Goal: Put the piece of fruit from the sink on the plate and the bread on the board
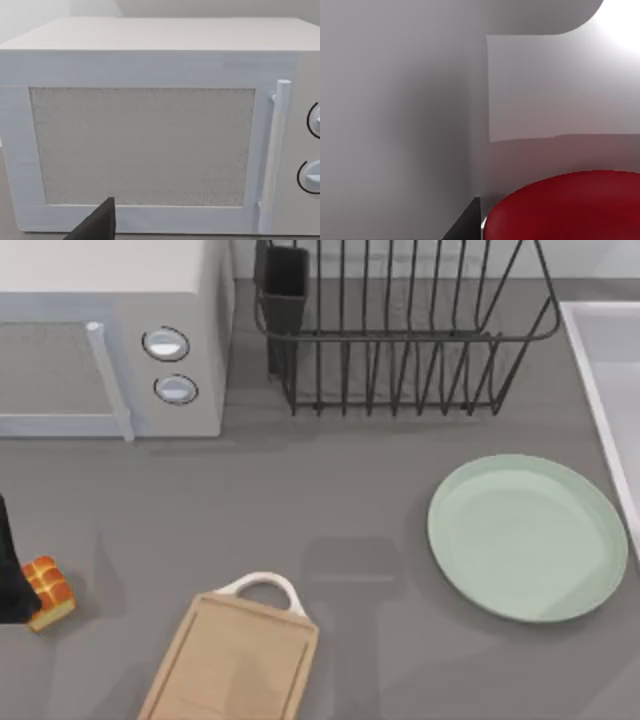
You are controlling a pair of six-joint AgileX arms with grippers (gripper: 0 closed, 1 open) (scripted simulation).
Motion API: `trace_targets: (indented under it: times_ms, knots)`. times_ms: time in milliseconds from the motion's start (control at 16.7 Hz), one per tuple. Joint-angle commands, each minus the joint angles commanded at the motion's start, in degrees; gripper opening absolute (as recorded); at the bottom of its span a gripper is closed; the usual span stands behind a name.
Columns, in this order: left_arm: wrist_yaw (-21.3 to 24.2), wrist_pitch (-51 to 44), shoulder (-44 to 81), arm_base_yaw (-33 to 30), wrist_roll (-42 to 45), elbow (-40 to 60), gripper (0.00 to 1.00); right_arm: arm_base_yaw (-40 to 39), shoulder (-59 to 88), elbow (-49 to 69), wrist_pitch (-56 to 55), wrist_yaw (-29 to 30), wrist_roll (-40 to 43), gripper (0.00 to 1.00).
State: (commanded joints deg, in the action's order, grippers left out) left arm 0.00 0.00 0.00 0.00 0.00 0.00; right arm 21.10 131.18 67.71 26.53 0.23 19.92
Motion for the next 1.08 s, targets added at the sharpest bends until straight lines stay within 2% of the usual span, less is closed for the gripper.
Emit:
trace_targets:
  times_ms: [300, 480, 900, 1080]
  knots:
    - [0.00, 0.00, 0.00, 0.00, 0.00, 0.00, 1.00, 0.00, 0.00, 0.00, 0.00, 0.00, 0.00, 0.00]
    - [0.00, 0.00, 0.00, 0.00, 0.00, 0.00, 1.00, -0.07, -4.87, 1.51, 3.46, -0.98, -0.56, 0.00]
    - [0.00, 0.00, 0.00, 0.00, 0.00, 0.00, 1.00, -0.01, -14.56, 7.15, 19.80, -1.07, -0.37, 0.00]
    - [0.00, 0.00, 0.00, 0.00, 0.00, 0.00, 1.00, -0.02, -16.61, 8.18, 22.16, -1.08, -0.36, 0.00]
